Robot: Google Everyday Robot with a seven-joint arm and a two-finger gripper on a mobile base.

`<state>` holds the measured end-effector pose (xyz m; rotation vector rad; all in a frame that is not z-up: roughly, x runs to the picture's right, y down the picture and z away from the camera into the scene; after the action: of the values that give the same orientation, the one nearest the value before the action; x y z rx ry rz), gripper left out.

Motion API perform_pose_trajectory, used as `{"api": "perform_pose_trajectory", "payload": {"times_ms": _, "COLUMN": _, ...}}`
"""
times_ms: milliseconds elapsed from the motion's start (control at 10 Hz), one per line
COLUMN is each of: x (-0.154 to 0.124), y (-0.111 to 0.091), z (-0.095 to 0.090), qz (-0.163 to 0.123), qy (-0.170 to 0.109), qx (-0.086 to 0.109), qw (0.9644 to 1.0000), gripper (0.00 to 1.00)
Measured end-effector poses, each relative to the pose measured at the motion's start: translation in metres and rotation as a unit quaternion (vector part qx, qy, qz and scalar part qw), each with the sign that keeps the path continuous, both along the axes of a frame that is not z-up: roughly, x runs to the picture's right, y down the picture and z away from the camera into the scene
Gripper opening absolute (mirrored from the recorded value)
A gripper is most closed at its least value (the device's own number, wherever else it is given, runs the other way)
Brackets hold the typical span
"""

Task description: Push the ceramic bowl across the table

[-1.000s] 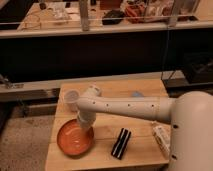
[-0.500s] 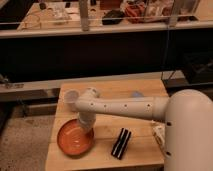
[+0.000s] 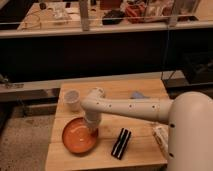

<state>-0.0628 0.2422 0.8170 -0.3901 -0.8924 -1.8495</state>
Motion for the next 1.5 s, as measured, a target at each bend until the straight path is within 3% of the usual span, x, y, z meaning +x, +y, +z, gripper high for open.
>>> {"api": "perform_pose_trajectory", "payload": {"times_ms": 400, "x": 0.077, "y": -0.002, "z": 0.019, "qz": 0.042, "qy": 0.061, "qx": -0.017, "qw": 0.9971, "gripper": 0.01}}
{"api": "perform_pose_trajectory", "payload": {"times_ms": 900, "x": 0.078, "y": -0.003, "z": 0.016, "qz": 0.037, "qy": 0.062, "qx": -0.018, "qw": 0.9972, "gripper": 0.01}}
{"api": "perform_pose_trajectory", "payload": {"times_ms": 1100, "x": 0.098, "y": -0.001, "z": 0.014, "qz": 0.053, "qy": 0.089, "qx": -0.022, "qw": 0.9944, "gripper": 0.01}}
{"api": "perform_pose_trajectory", "payload": {"times_ms": 1500, "x": 0.189, "y": 0.002, "z": 0.006, "qz": 0.087, "qy": 0.146, "qx": -0.028, "qw": 0.9851, "gripper": 0.01}}
